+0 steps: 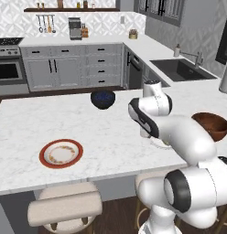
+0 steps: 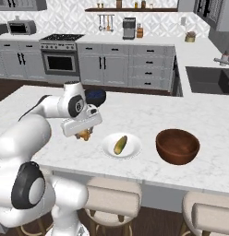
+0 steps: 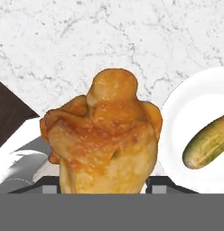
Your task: Pick the chicken drumstick and cucumber from their plates and place them in the bowl. Then put the bowl in the fridge.
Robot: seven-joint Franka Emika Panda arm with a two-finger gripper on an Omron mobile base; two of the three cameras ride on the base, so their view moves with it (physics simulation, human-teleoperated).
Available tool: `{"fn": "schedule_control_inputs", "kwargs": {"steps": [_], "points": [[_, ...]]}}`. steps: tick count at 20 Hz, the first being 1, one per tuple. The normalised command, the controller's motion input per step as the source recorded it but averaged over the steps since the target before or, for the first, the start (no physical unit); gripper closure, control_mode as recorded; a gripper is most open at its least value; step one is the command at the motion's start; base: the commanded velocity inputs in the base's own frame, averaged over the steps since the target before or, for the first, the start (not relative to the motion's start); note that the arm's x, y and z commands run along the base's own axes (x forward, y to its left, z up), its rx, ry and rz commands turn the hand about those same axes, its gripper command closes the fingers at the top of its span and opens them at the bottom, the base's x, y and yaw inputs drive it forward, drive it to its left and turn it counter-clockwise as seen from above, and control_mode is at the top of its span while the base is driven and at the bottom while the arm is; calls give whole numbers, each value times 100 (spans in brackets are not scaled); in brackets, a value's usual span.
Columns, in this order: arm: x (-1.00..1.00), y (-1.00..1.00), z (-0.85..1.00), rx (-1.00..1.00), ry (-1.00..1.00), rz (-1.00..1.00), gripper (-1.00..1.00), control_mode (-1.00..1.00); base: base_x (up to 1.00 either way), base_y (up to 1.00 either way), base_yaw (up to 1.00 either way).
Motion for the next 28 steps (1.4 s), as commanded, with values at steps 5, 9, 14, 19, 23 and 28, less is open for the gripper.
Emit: {"fn": "schedule_control_inputs", "kwargs": {"steps": [5,9,14,19,23,28], "points": [[-9,-100,30,0,0,-8,100,-100,0,0,0],[-1,-100,24,3,0,-21,100,-100,0,0,0],[18,-100,17,8,7,-41,100,-100,0,0,0],[14,-100,6,9,2,-43,100,-100,0,0,0],[7,-100,10,8,0,-42,100,-100,0,0,0],[33,-88,1,4,0,-29,100,-100,0,0,0]]}}
